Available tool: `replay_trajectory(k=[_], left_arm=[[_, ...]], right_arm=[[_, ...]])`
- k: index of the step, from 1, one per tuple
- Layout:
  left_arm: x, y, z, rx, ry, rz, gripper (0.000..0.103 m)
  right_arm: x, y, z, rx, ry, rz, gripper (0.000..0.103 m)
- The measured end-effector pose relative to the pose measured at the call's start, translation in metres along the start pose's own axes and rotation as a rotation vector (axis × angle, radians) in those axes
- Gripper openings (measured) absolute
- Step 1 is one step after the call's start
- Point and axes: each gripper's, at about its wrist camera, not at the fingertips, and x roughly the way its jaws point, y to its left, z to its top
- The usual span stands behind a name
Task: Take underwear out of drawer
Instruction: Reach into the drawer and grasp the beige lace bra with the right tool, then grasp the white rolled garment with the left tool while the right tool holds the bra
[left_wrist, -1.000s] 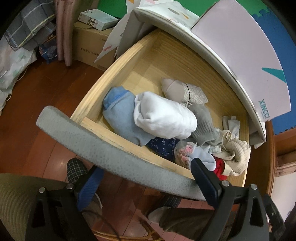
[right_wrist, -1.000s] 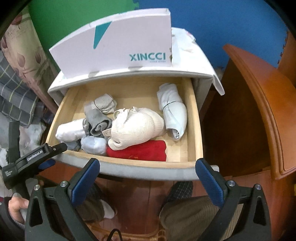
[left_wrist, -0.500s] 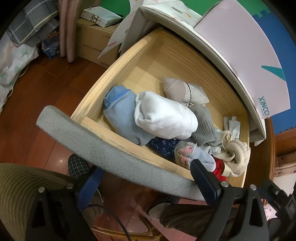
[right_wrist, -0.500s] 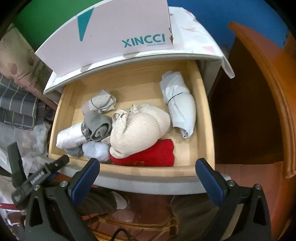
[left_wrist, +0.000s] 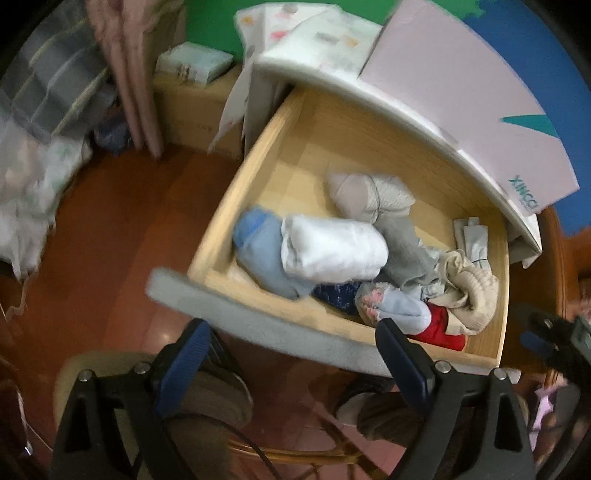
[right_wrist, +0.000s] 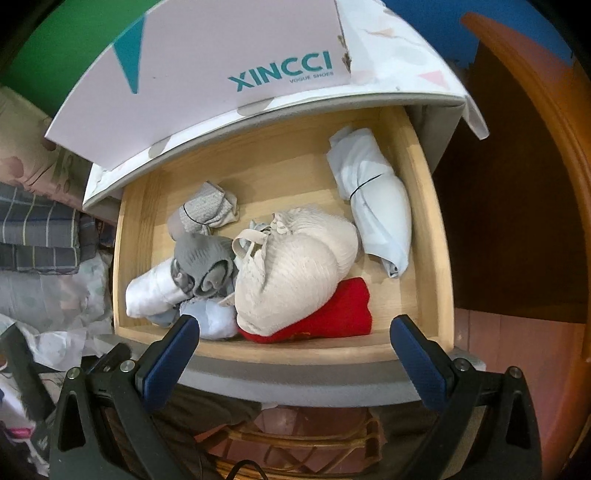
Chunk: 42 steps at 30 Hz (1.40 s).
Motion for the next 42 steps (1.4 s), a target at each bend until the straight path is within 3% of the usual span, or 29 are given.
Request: replay_trajectory(k=[3,5,7,13,15,17,20,27,42], left_arm=[[-0.027,-0.011,0.012,0.153,-0.134,0.084,0.093],[-0.032,-0.016,0.022,0.245,-0.159,0.098,0.093],[-0.030,-0.015,0.032,0.288,-0.144,0.081,0.093],[-0.007,-0.002,0.061,0.288,-0.067,-0.059,0.093],[0.001,-0.005,0.061,0.313,-0.051,-0.068,0.093],[0.007,-0.012,0.062,0.359,-0.039,-0.080,0.093],[0.018,-0.026,0.060,0.443,-0.019,-0.080,0.093],[0.049,-0.048,0.058,0.521,0.054,-0.071,0.093],[0.096,-0.065,0.057,0.568,0.144,-0.019,0.093]], right_arm=[[0.009,0.003,0.009,0.020,0.027,-0.007,0.102],[0.018,0.005,0.014,0.035,0.049,-0.019,0.102],[0.027,0.006,0.020,0.053,0.062,-0.033,0.102],[0.064,0.004,0.030,0.095,0.127,-0.104,0.102],[0.073,0.006,0.030,0.092,0.145,-0.115,0.100],[0.082,0.008,0.029,0.072,0.166,-0.133,0.091],[0.095,0.007,0.028,0.064,0.190,-0.138,0.078],[0.105,0.006,0.028,0.024,0.202,-0.128,0.069],[0.078,-0.008,0.012,-0.084,0.216,-0.146,0.061]])
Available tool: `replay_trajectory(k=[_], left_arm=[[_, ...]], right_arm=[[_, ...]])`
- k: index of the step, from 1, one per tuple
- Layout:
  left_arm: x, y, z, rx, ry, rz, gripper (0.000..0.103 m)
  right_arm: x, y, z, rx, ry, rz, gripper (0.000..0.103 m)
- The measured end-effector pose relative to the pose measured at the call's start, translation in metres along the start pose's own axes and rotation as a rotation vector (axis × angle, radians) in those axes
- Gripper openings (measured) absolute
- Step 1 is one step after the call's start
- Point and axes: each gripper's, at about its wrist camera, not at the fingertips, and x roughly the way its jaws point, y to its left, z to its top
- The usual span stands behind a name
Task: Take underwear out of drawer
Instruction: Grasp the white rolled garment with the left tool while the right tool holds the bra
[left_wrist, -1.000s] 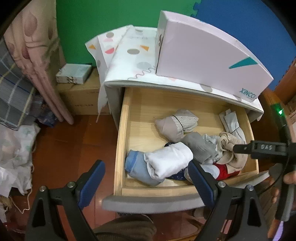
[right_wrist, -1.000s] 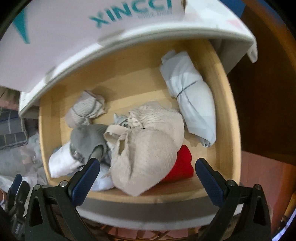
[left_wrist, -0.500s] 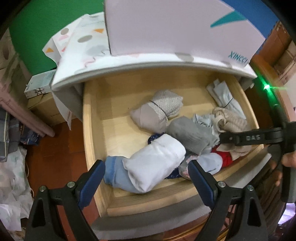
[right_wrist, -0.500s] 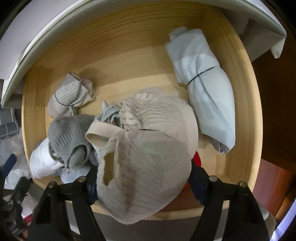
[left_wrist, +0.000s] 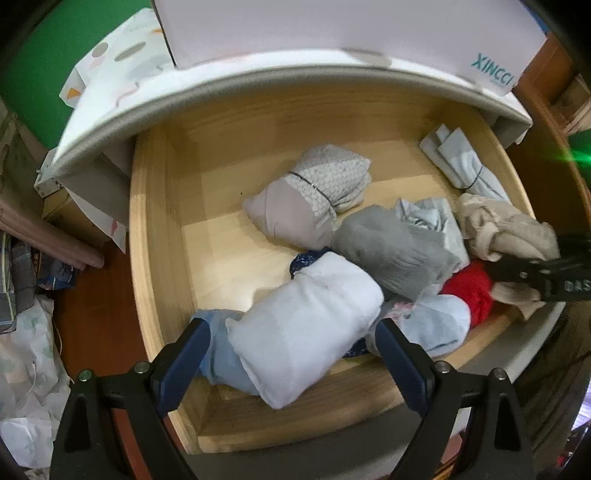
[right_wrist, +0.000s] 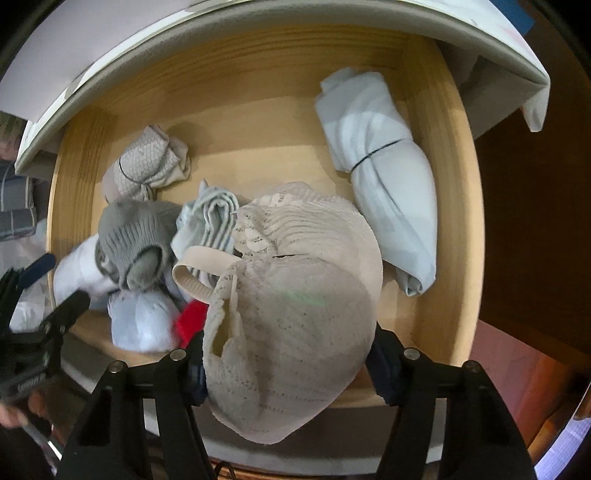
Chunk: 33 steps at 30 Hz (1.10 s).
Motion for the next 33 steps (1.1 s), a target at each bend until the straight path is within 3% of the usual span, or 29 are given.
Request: replay_trajectory(k=[7,9,10,18,33], left_arm=[[0.020,-0.003,0.001,-0.006,0.043,0.016,0.093],[0.022,-0.004,0.001,-0.019,0.050,0.015,0.086],[0.023,-0.005,0.001,-0.026,0.057,0.001,0.074],[0.021,-0.005,0.000,-0.078,0.052,0.010,0.058],[-0.042,0.017,-0.008,-0.188,-0.079,-0.035,0.057]], right_arm=[[0.005,-0.002,-0.003,-0.021,0.000,-0.005,0.060],[0.010,0.001,-0.002,-0.033,-0.008,-0.014,0.061],[0.010,0.002,-0.001,-0.035,-0.008,-0.017,0.061],[0.012,0.000,-0.007,-0.029,-0.018,-0.002,0.061],[0.008,0.013,-0.020,-0.114,-0.044,-0.082,0.059]])
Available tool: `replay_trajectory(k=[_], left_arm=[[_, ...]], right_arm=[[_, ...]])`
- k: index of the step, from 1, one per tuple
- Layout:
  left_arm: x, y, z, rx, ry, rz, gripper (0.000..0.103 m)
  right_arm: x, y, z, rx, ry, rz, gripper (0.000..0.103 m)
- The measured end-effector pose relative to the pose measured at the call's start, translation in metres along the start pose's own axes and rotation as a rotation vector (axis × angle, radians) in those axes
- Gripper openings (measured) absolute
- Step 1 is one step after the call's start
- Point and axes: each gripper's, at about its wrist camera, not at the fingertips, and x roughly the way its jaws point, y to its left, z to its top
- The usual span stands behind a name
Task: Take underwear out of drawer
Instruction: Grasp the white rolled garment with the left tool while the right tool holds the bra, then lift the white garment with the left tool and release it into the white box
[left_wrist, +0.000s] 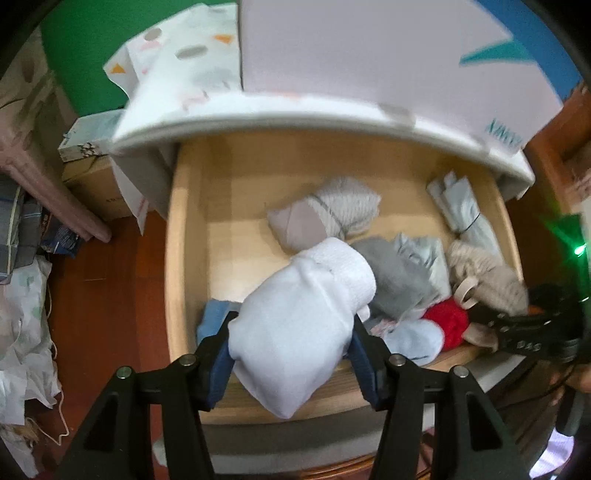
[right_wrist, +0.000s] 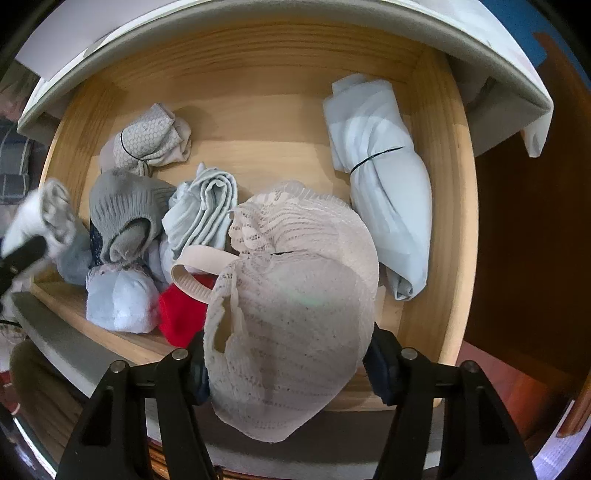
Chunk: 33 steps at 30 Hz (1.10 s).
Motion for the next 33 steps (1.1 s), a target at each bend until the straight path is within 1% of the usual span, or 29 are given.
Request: replay_trajectory(k=[4,7,12,18,20,23,26,29,31,33], left_arm=[[-0.026,0.003,0.006,-0.014,-0.044,-0.023,0.057],[-0.050,0.005,0.013,-0.024,-0.087,-0.054,0.057],[-0.102,0.005,0.029,-0.016,-0.190,-0.080,0.057],[-0.160,-0.002,0.072,0.001,-0.321,-0.088,0.057],[-0.171,-0.007,0.092,0.023,-0.344,-0.055,0.057],[-0.174,-0.013,0.119,0.037,-0.354,-0.044,0.057],[-0.163,-0.021,0.148,0.041,-0.335,-0.039,0.057],[-0.146,-0.027,0.168,0.045,-0.302,-0.006,0.057],[-0.135,-0.031,0.176,0.040,-0.278,-0.010,0.057],[-0.123,-0.033,0.185,0.036,-0.265,0.006,0.057]], right_arm=[[-0.005,0.003,-0.002,-0.030,0.002,-0.011,0.058],[-0.005,0.002,-0.004,-0.048,0.003,-0.026,0.058],[0.000,0.006,-0.008,-0.046,0.000,-0.029,0.057],[0.001,0.008,-0.007,-0.052,-0.006,-0.035,0.057],[-0.001,0.010,-0.010,-0.052,-0.009,-0.038,0.058],[-0.002,0.012,-0.013,-0.056,-0.012,-0.047,0.058],[-0.001,0.014,-0.015,-0.060,-0.012,-0.052,0.058],[-0.001,0.015,-0.016,-0.057,-0.014,-0.049,0.058],[-0.001,0.016,-0.016,-0.060,-0.014,-0.050,0.058],[0.000,0.017,-0.017,-0.061,-0.015,-0.050,0.058]])
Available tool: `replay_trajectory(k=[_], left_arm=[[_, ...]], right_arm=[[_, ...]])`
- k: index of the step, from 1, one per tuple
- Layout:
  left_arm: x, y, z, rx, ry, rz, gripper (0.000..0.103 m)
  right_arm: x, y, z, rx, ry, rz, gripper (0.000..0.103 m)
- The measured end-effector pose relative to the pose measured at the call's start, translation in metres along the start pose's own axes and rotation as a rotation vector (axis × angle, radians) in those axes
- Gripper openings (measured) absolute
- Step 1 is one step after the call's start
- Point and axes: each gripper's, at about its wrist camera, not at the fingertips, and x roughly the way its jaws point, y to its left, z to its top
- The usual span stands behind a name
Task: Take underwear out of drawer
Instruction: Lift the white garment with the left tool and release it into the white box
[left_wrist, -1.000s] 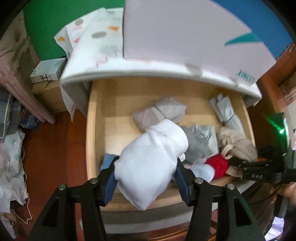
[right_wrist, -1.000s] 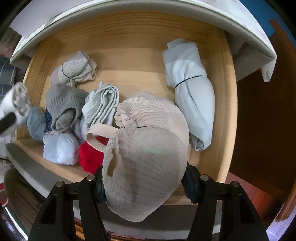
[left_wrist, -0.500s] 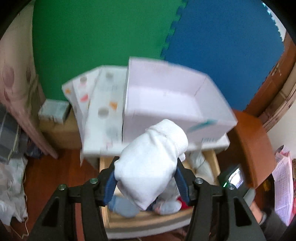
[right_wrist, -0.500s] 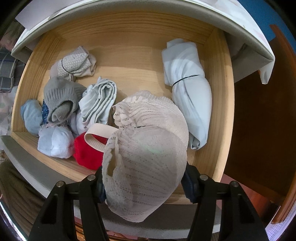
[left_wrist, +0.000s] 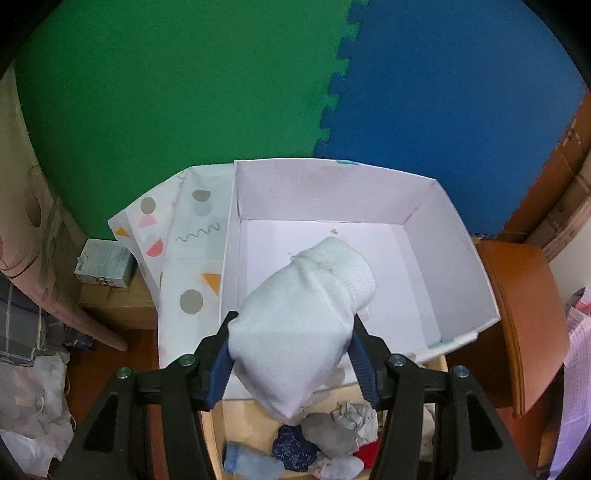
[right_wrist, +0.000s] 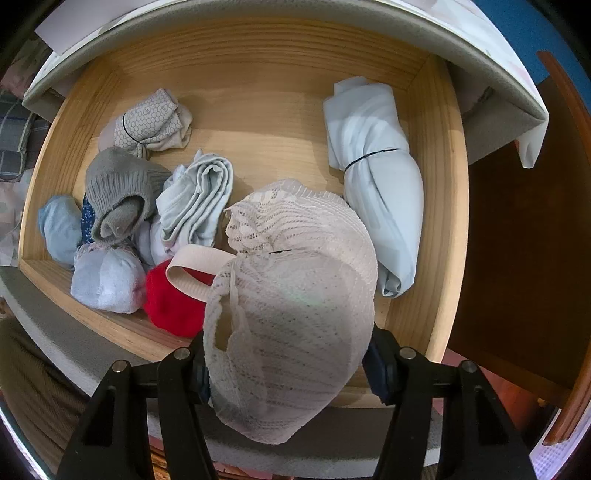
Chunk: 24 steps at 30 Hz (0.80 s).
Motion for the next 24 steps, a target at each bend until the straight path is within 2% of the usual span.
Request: replay_trajectory(k=[4,15,19,24], left_arm=[[0.019,-0.008,0.008,0.016,0.021,0.010,0.057],[0.063,-0.017,0.003,0.019,0.112,0.049,0.060],[0.074,-0.012,0.001,0.005,0.146,0.066,0.062],[0.075,-0.014,0.001,0.011,0.151,0.077,0.064]], right_arm=[[0.001,0.000,-0.001,-0.002,-0.001,0.000,0.058],[0.003,-0.001,-0.001,0.001,-0.003,0.013,0.059],[0.004,-0.004,-0.002,0.002,-0.011,0.016,0.058],[0.005,-0.005,-0.004,0.001,-0.012,0.019,0.058]])
